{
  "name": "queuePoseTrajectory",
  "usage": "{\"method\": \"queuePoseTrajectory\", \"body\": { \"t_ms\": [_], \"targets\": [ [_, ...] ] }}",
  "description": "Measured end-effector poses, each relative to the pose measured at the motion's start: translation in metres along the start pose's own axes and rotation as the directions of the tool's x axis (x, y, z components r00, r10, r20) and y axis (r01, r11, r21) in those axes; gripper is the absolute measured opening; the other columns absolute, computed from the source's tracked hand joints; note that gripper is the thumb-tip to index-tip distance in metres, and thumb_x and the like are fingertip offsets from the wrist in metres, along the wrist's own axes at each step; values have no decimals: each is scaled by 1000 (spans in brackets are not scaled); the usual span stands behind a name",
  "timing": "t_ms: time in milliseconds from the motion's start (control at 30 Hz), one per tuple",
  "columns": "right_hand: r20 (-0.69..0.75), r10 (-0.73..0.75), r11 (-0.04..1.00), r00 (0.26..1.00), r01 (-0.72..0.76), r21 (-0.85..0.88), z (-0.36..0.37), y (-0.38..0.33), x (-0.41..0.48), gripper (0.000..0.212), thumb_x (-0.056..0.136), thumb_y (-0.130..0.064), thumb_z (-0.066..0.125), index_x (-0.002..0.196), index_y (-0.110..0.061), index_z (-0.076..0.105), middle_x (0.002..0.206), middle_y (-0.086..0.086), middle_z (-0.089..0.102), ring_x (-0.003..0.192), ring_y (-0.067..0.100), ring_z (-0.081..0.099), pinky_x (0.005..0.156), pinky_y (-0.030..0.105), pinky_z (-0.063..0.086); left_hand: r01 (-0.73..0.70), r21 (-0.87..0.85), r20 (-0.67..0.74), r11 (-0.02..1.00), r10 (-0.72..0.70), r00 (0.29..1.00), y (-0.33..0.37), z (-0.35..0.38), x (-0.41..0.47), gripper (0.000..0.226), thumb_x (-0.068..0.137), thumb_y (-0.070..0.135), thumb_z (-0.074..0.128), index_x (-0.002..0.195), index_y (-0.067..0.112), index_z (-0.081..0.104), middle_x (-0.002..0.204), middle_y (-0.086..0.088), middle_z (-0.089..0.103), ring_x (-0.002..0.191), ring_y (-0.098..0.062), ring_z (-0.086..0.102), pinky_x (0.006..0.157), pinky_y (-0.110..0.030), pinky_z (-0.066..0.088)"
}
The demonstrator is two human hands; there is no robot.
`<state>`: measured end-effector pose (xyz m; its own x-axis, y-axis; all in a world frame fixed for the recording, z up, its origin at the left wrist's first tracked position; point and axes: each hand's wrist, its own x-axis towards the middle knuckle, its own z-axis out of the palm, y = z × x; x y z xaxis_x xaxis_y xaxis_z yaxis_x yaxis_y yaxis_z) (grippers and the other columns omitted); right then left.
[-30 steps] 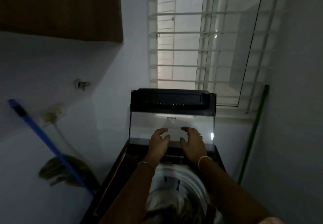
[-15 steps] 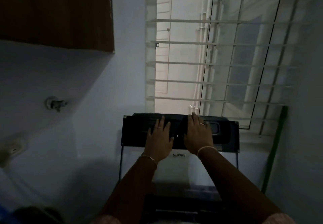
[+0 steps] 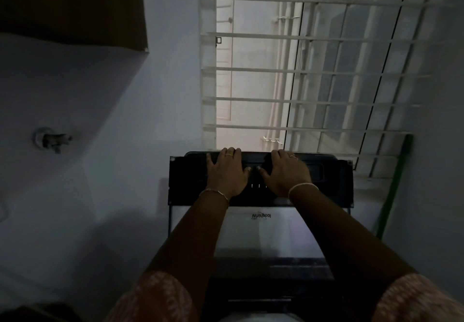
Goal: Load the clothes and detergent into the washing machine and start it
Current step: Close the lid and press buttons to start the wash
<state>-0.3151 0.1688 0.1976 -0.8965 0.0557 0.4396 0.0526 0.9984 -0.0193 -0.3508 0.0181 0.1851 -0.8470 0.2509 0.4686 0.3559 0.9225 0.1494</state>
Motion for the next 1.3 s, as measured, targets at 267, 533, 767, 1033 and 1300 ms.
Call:
{"method": "queuePoseTrajectory", "body": {
  "t_ms": [267, 533, 767, 1033, 1300],
  "targets": [
    [-87, -60, 997, 994, 55, -51, -21, 1, -22, 61, 90, -63, 39, 124, -12, 47, 119, 10, 57, 109, 26, 56, 84, 39, 53, -18, 23, -37, 1000, 19, 999, 8, -20, -22, 62, 96, 51, 37, 145, 15, 28, 150, -5, 31, 142, -23, 22, 113, -62, 11],
    [-181, -129, 988, 975, 111, -106, -61, -1, -58, 33, 99, -36, 39, 114, -11, 53, 107, 10, 62, 94, 27, 61, 69, 34, 46, 8, 35, -93, 999, -5, 996, 28, -48, -58, 61, 96, 54, 33, 143, 14, 32, 146, -5, 39, 138, -24, 28, 111, -65, 14],
    [-174, -188, 960, 967, 143, -241, -106, 0, -115, 12, 95, -13, 46, 102, -11, 56, 93, 8, 65, 84, 26, 63, 60, 31, 36, -14, 187, -217, 982, 55, 975, 47, -74, -117, 54, 98, 47, 32, 131, 7, 48, 130, -14, 55, 124, -30, 47, 114, -59, 13],
    [-68, -258, 937, 964, 232, -262, -148, 1, -202, 14, 89, -5, 52, 98, -12, 60, 94, 6, 67, 89, 25, 64, 63, 31, 39, -98, 221, -83, 970, 119, 989, 71, -112, -192, 56, 96, 58, 29, 103, 12, 60, 100, -11, 66, 95, -28, 59, 82, -34, 40],
    [10, -461, 887, 887, 461, 29, -135, 26, -301, 24, 93, -36, 49, 100, -13, 54, 99, 11, 66, 88, 33, 62, 68, 33, 37, -138, -42, 529, 990, 139, 837, 79, -121, -271, 60, 92, 64, 35, 120, 16, 55, 126, -11, 59, 110, -26, 56, 90, -34, 44]
  ]
}}
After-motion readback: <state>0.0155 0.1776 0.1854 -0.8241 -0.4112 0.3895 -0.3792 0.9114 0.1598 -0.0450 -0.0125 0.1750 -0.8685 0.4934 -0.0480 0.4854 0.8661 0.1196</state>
